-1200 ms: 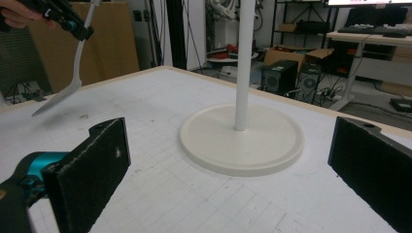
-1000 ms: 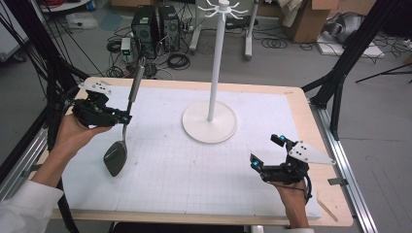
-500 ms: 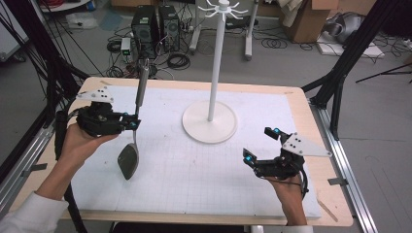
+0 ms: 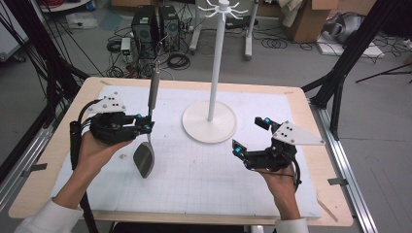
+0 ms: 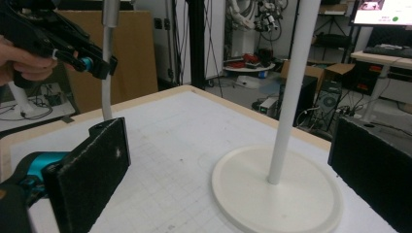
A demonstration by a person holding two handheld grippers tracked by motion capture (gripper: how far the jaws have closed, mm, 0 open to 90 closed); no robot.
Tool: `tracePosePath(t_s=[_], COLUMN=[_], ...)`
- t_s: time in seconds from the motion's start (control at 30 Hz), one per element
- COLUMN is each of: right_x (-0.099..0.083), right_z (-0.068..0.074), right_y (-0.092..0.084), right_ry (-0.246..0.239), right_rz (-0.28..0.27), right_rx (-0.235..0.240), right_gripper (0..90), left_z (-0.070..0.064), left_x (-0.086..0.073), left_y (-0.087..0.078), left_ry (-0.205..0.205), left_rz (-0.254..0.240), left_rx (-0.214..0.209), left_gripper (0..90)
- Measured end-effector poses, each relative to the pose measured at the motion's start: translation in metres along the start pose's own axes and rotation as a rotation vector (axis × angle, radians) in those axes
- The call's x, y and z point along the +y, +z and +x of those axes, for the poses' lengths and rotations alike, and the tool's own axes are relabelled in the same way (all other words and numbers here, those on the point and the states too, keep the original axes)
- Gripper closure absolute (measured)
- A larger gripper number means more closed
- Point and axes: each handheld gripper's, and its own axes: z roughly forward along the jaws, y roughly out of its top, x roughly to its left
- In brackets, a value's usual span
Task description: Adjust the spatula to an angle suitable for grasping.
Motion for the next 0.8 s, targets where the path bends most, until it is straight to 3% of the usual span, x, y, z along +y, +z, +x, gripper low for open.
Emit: tracePosePath(t_s=[0.2, 0.43, 0.8], right_x=[0.009, 0.022, 0.039], right_z=[0.005, 0.013, 0.022], right_y=[0.007, 0.015, 0.024], right_ry=[-0.003, -0.012, -0.015], right_rz=[-0.004, -0.018, -0.035], right_rx=[0.015, 0.018, 0.028], right_gripper=[0.5, 0.5, 0.5], left_z=[-0.01, -0.026, -0.046], left_x=[0.002, 0.006, 0.007], left_y=[0.007, 0.014, 0.034], left_ry=[0.011, 0.014, 0.023], left_rz=[-0.032, -0.098, -0.113], left_rx=[0.0, 0.051, 0.085], left_gripper=[74.6, 74.6, 74.6])
